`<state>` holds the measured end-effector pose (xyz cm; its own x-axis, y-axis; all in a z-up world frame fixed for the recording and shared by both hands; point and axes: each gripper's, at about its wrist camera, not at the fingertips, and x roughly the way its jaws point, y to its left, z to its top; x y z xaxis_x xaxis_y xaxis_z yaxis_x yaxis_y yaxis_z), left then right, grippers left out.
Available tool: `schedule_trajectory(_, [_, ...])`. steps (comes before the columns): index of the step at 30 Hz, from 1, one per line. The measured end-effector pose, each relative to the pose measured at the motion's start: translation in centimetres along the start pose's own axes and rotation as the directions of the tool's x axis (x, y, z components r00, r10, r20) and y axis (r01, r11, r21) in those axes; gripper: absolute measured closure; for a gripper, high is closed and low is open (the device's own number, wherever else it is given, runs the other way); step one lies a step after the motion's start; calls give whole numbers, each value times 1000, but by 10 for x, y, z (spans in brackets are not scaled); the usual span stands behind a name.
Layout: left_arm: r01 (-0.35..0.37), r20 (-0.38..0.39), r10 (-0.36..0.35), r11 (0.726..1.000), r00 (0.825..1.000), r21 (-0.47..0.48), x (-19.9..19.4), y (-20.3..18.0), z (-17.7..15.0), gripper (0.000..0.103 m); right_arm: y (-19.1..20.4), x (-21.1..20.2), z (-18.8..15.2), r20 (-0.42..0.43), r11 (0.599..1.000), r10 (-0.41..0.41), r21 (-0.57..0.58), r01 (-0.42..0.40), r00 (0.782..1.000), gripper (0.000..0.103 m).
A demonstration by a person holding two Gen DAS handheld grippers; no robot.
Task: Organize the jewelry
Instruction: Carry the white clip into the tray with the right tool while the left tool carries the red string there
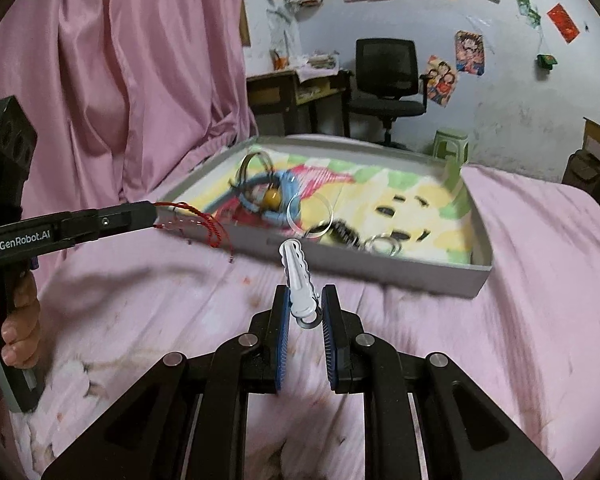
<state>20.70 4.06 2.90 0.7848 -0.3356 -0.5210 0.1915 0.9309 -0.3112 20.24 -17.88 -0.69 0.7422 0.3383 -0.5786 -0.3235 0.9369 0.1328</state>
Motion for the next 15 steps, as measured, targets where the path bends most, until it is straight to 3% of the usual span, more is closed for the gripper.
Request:
schedule_trajectory(9, [-105,90,106,994,990,-24,15,15,33,98,-11,19,32,31,998,-24,57,23,999,89])
schedule_trajectory(15, [-169,79,171,985,982,-30,39,24,39,98,-13,42,43,12,992,-65,105,64,998,89])
